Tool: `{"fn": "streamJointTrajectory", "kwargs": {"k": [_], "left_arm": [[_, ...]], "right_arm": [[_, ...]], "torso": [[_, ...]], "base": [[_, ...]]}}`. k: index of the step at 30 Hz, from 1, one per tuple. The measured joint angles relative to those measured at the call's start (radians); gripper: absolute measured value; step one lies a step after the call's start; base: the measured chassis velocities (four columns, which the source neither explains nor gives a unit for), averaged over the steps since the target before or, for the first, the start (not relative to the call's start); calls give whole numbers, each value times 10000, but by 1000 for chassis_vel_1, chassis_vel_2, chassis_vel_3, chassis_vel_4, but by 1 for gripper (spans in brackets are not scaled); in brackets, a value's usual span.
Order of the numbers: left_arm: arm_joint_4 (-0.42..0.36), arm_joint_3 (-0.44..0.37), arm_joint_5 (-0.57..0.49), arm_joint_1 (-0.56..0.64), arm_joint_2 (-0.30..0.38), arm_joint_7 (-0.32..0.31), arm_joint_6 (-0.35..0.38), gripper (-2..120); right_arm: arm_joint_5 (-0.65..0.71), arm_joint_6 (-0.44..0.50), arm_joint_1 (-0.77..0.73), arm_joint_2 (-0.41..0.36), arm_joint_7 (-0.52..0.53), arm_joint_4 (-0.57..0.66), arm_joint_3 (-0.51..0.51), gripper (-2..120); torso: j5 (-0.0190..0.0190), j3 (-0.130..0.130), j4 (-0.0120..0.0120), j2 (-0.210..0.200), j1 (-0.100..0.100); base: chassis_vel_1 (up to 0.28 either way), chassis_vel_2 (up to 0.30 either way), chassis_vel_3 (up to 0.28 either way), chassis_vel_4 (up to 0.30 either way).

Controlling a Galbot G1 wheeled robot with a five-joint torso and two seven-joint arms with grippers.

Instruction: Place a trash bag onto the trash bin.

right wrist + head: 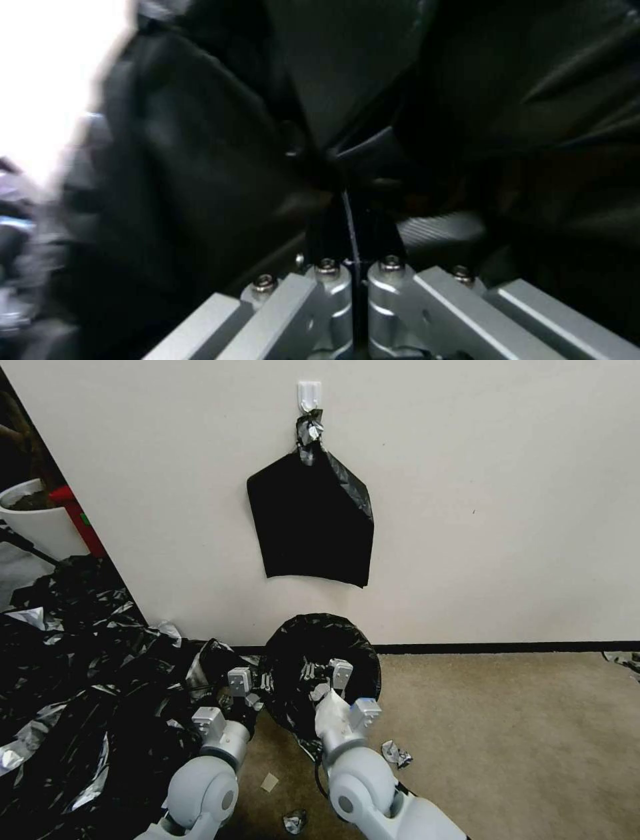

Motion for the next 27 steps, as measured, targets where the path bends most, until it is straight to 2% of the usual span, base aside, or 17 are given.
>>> {"fn": "streamJointTrajectory", "kwargs": {"k": [10, 18, 24, 27], "left_arm": [[-47, -33, 700, 122, 11, 357, -200, 3], [-154, -85, 838, 245, 14, 447, -216, 3], [-180, -109, 952, 290, 38, 451, -216, 3], [-180, -112, 985, 296, 51, 451, -216, 3]], "right_arm": [[-317, -1116, 734, -10, 1444, -860, -38, 0], [-788, -2069, 1072, -237, 1888, -1409, 24, 0], [-546, -2449, 1086, -518, 1794, -844, -218, 0], [292, -2895, 925, -730, 1657, -117, -539, 0]], "torso": [[1, 0, 0, 0, 1], [2, 0, 0, 0, 1], [1, 0, 0, -1, 0], [1, 0, 0, 0, 0]], "base": [[0, 0, 0, 0], [0, 0, 0, 0], [0, 0, 0, 0], [0, 0, 0, 0]]}}
